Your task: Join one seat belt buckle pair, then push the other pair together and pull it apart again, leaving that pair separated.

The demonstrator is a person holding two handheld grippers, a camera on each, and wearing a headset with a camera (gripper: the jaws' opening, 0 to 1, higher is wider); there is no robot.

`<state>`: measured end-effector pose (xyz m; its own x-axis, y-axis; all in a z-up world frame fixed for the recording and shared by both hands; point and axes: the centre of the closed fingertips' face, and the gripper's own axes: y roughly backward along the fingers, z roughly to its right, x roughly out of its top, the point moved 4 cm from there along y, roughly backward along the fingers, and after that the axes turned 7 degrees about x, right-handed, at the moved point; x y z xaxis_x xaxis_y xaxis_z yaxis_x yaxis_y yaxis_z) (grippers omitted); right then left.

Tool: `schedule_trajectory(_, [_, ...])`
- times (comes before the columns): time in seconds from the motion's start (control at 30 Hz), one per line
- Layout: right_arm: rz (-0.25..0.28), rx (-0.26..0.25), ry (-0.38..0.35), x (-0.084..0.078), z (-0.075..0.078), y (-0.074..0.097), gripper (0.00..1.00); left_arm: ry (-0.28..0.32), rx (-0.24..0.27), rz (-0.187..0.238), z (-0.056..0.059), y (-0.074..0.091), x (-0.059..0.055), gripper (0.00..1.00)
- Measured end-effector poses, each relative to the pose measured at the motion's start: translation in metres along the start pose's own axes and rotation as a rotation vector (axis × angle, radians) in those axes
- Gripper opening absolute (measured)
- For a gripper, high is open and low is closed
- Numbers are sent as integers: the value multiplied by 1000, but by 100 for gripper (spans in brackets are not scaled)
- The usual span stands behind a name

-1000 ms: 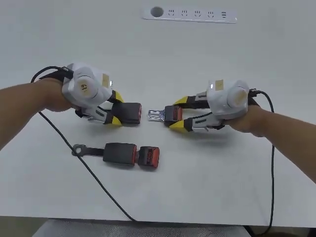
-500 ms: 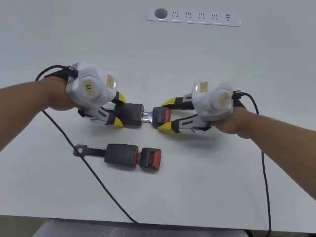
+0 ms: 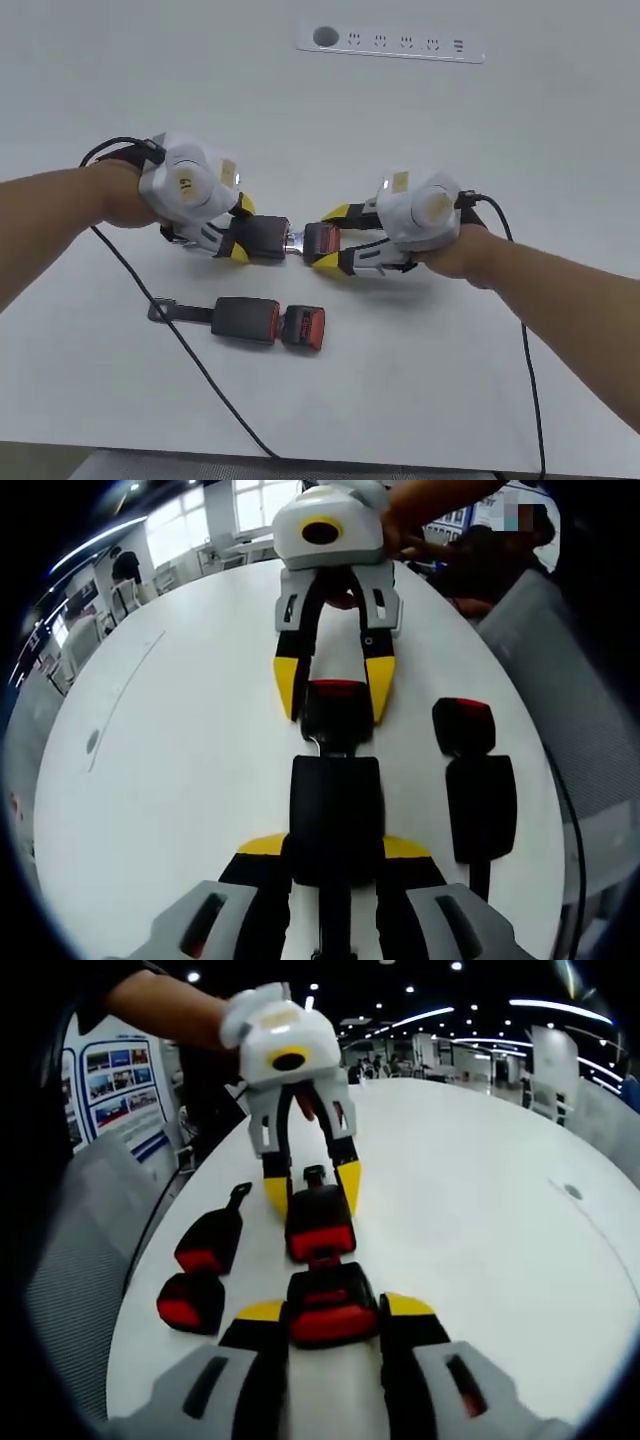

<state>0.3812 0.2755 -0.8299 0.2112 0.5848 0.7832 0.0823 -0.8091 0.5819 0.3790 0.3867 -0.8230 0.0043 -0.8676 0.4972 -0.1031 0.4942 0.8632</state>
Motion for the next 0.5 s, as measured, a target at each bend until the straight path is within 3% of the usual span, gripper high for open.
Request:
schedule_trajectory(0.2, [7, -10, -7, 5, 1, -11, 36, -14, -6, -18, 1, 0, 2, 33])
schedule_trajectory(0.5, [-1, -47, -12, 5, -2, -15, 36, -14, -10, -18, 2, 0, 1, 33])
